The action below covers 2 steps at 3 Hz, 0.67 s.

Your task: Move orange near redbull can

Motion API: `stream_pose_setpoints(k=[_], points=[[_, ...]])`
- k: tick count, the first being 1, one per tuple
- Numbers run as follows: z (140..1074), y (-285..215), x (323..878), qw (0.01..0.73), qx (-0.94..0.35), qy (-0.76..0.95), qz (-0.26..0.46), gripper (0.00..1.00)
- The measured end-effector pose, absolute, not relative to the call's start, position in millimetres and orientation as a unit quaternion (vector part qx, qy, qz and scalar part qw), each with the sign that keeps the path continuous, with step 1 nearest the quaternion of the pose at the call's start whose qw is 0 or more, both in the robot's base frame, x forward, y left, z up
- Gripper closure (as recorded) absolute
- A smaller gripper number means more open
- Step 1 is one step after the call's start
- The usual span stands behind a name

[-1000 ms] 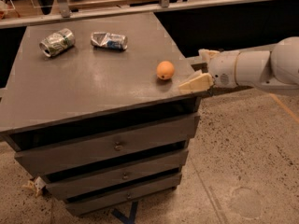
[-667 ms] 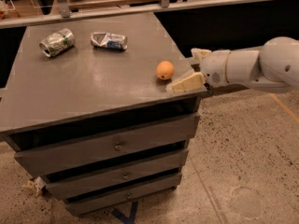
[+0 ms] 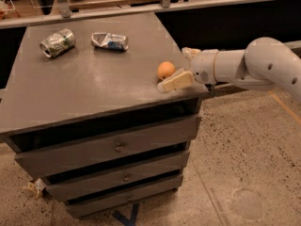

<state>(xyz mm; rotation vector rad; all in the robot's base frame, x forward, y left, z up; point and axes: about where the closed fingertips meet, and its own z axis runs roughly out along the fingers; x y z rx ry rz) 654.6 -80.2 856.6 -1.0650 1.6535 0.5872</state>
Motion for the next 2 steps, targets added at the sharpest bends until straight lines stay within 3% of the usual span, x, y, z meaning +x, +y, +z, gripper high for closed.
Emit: stream_pose_setpoints(k=[1, 2], points=[[850.7, -75.2, 662.2, 0.518, -0.438, 0.690, 0.250, 0.00], [846.3, -69.4, 666.5, 0.519, -0.437, 0.688, 0.257, 0.17]])
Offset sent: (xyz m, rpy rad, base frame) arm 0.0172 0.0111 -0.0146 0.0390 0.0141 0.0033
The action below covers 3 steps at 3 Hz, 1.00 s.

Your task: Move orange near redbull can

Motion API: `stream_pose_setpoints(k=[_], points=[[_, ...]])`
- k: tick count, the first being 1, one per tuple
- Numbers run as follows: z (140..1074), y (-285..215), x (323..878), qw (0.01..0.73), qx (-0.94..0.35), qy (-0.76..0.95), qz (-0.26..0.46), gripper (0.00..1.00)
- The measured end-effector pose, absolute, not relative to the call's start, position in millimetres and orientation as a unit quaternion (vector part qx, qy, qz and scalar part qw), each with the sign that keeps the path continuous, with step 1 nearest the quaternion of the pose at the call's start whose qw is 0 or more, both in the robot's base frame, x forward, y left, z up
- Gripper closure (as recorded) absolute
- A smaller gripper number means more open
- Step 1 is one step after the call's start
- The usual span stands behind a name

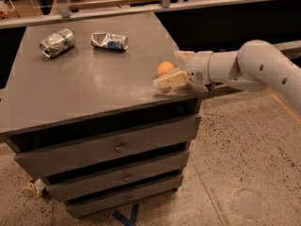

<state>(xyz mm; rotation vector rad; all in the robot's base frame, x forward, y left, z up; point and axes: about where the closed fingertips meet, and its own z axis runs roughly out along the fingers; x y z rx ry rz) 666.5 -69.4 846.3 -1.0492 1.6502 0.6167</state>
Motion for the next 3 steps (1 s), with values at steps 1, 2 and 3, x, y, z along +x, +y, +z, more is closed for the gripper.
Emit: stream_pose_setpoints(k=[1, 2, 3], points=[[844.8, -65.2, 667.2, 0.518, -0.442, 0.684, 0.260, 0.40], [846.2, -60.5, 665.9, 0.516, -0.454, 0.678, 0.262, 0.64], [848.4, -59.1, 666.5, 0.520, -0.451, 0.678, 0.260, 0.87]])
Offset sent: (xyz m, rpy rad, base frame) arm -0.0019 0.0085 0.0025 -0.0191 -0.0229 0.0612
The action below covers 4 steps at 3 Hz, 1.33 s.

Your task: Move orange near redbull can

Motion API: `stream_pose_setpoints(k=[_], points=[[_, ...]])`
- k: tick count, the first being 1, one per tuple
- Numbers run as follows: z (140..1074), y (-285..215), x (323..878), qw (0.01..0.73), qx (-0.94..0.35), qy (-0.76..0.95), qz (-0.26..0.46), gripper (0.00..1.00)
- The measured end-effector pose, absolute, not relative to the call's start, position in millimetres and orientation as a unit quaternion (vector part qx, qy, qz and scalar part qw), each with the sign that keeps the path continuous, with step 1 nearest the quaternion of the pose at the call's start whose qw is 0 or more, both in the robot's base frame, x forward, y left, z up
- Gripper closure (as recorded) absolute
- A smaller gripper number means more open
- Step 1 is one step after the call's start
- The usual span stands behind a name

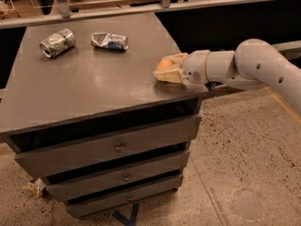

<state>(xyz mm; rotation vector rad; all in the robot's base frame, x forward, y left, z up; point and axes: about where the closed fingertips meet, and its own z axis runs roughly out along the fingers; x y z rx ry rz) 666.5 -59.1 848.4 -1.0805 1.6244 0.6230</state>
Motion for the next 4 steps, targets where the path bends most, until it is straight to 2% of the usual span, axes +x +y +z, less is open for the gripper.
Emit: stream_pose_setpoints(k=[1, 4], points=[[852, -60, 671, 0.536, -0.419, 0.687, 0.255, 1.00], [883, -31, 719, 0.581, -0.380, 0.676, 0.247, 1.00]])
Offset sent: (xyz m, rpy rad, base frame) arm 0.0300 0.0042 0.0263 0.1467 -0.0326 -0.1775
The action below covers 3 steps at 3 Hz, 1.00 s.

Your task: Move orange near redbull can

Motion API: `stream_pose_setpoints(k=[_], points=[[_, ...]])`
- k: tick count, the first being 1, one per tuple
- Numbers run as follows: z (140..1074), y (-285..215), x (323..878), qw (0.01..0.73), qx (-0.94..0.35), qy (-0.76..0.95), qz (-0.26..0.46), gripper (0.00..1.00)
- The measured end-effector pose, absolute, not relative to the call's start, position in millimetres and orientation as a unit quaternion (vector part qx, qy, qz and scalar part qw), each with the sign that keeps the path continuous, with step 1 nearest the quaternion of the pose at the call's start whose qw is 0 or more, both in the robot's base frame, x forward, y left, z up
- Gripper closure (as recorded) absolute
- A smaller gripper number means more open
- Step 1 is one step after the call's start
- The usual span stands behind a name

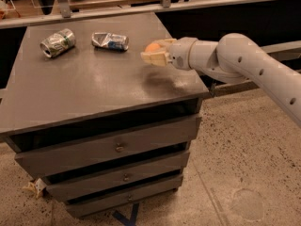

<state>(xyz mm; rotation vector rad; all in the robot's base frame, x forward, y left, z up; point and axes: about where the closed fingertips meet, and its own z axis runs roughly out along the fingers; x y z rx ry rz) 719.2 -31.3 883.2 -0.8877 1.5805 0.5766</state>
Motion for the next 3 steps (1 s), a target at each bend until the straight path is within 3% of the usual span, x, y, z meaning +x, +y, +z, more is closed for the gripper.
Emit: stream_pose_setpoints(k=[3], points=[[880, 27, 765, 0.569, -0.398, 0.674, 0.251, 1.00]])
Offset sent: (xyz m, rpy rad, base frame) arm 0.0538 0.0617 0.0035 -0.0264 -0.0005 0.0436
